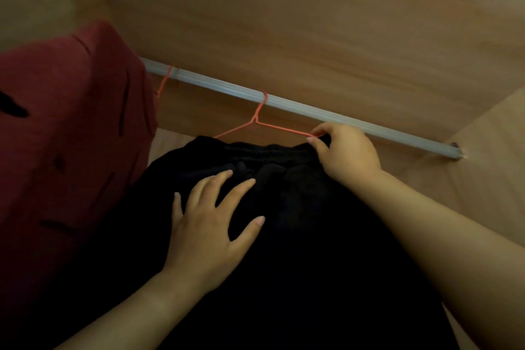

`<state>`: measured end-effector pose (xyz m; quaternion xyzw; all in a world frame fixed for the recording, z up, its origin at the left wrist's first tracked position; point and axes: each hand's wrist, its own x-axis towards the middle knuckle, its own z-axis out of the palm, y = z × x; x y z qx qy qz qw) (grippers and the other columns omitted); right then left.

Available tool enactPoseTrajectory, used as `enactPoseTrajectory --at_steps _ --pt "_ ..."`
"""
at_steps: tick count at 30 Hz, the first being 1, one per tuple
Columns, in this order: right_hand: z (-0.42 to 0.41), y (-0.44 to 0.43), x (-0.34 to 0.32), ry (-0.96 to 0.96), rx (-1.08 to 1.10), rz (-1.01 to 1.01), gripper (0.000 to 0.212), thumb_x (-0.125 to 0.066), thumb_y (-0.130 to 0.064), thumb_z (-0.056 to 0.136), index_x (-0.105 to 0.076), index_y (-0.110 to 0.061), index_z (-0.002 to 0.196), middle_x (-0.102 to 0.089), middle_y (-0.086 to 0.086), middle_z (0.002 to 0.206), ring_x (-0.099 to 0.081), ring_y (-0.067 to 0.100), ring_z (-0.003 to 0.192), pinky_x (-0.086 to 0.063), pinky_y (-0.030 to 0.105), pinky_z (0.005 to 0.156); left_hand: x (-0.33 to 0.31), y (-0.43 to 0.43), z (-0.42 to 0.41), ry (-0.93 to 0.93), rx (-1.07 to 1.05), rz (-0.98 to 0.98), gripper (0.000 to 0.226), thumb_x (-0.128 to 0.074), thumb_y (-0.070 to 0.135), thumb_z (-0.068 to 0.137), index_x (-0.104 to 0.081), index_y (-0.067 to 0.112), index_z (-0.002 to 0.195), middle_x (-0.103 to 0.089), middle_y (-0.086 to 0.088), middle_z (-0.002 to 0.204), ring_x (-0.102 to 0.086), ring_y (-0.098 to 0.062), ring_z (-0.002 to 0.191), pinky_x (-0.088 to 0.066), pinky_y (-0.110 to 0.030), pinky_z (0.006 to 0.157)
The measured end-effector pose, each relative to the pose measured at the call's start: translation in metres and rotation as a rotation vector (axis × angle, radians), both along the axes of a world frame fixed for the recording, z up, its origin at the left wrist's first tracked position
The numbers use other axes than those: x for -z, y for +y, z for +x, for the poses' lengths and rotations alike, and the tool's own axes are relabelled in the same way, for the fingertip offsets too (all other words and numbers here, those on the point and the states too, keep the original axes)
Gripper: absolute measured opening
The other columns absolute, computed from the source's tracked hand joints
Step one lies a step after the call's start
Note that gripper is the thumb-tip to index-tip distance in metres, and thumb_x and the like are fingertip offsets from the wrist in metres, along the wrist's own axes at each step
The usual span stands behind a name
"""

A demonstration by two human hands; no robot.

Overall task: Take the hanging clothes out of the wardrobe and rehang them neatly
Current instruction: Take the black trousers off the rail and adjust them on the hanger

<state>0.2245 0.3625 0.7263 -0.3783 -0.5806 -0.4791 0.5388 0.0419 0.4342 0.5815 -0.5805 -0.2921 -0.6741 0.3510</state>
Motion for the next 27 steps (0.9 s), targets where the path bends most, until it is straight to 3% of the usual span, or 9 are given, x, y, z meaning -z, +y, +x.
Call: enactPoseTrajectory --at_steps 5,10,17,27 --pt "0.005 0.011 0.004 0.004 -0.067 0.058 0.021 -0.062 -0.034 0.086 -0.068 -0.028 0.105 -0.070 -0.004 0.103 -0.059 0.023 0.104 -0.047 0.032 0.085 0.005 0.016 -0.007 0.006 0.012 -0.031 0.061 -0.028 0.072 0.078 -0.040 0.047 0.133 -0.032 0.011 0.147 -0.023 -0.014 0.137 -0.017 -0.059 0.109" --pt "0.008 0.011 -0.011 0.130 -0.221 -0.018 0.005 -0.067 -0.031 0.083 -0.071 -0.032 0.085 -0.066 -0.011 0.082 -0.063 0.014 0.090 -0.049 0.029 0.081 -0.002 0.013 -0.006 0.020 0.072 -0.063 0.065 -0.026 0.072 0.076 -0.039 0.047 0.135 -0.029 0.013 0.148 -0.022 -0.013 0.138 -0.019 -0.057 0.111" --pt "0.004 -0.026 -0.041 0.318 -0.174 0.087 0.013 -0.063 -0.029 0.086 -0.072 -0.030 0.096 -0.069 0.000 0.103 -0.061 0.024 0.101 -0.042 0.026 0.079 -0.045 -0.007 0.006 0.055 0.123 -0.043 0.069 -0.023 0.072 0.073 -0.037 0.047 0.136 -0.027 0.011 0.149 -0.022 -0.014 0.138 -0.025 -0.057 0.108" --pt "0.028 -0.023 -0.009 0.263 -0.165 0.098 0.012 -0.063 -0.031 0.086 -0.073 -0.030 0.094 -0.071 -0.001 0.100 -0.062 0.023 0.096 -0.048 0.031 0.078 -0.025 -0.019 0.005 0.189 0.097 -0.121 0.071 -0.021 0.075 0.072 -0.027 0.051 0.139 -0.023 0.015 0.150 -0.017 -0.008 0.139 -0.023 -0.047 0.112"
